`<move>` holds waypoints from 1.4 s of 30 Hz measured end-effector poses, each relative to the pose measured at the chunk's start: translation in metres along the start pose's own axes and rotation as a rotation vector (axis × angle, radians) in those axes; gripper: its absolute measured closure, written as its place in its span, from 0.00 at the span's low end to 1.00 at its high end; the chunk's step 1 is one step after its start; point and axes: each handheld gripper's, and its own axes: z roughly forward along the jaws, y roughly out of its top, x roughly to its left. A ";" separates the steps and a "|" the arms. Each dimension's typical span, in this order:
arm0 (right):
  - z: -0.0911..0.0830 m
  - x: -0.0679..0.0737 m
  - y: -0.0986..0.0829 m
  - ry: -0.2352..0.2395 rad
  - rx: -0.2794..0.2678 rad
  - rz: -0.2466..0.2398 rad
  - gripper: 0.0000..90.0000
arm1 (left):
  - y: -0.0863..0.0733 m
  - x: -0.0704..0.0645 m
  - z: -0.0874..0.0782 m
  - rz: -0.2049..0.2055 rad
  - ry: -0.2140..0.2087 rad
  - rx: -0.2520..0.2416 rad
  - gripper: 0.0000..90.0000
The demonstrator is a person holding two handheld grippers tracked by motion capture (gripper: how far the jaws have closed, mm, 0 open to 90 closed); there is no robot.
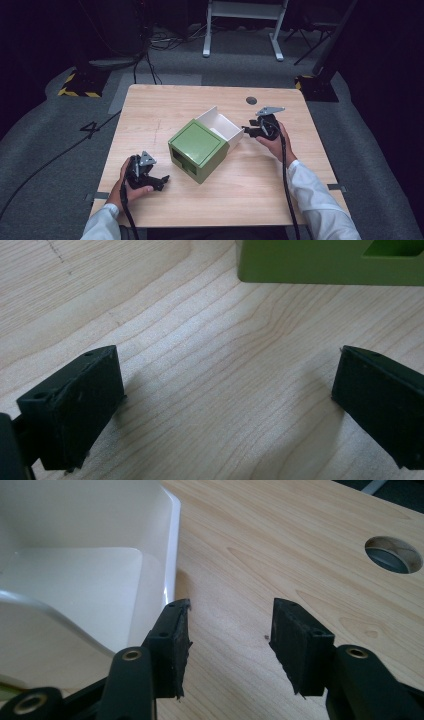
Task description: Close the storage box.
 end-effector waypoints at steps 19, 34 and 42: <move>0.005 0.028 0.005 0.095 -0.004 -0.028 0.56 | 0.001 -0.002 0.001 -0.004 0.008 0.000 0.01; 0.012 0.061 0.009 0.181 0.024 -0.092 0.55 | 0.004 -0.006 0.004 -0.008 0.011 0.002 0.01; 0.013 0.069 0.009 0.230 0.030 -0.112 0.54 | 0.006 -0.008 0.005 -0.007 0.004 0.000 0.01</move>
